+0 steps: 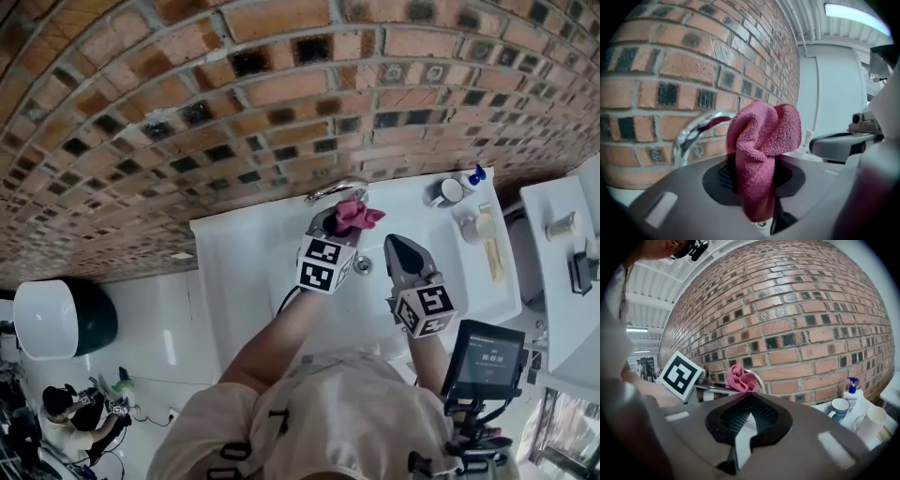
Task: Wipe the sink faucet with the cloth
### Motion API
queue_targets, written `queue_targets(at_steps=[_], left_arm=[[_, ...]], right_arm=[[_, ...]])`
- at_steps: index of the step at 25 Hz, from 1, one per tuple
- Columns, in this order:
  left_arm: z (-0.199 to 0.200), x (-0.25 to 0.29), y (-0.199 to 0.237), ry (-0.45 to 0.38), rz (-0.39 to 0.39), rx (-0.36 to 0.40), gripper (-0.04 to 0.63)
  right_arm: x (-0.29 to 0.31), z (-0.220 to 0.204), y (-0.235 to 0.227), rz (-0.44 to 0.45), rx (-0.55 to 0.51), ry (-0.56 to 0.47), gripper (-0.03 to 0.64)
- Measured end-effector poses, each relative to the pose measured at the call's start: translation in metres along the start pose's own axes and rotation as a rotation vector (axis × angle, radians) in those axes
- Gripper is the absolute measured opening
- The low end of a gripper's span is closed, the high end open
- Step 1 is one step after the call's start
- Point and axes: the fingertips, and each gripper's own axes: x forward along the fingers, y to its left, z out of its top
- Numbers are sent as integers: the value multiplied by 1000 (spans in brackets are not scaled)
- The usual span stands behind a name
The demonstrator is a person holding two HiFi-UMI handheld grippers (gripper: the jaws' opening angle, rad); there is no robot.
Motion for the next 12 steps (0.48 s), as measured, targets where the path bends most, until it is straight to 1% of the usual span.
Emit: queue_targets(at_steps=[3, 7, 12], left_arm=[[21, -38, -1, -76, 17, 26, 126], [42, -93, 8, -170, 71, 49, 126], [56, -156, 24, -249, 152, 80, 124]], right_arm=[[2, 10, 19, 30, -22, -18, -11], [4, 21, 50, 76, -56, -38, -11], [4, 31, 89, 136, -89, -58, -11]])
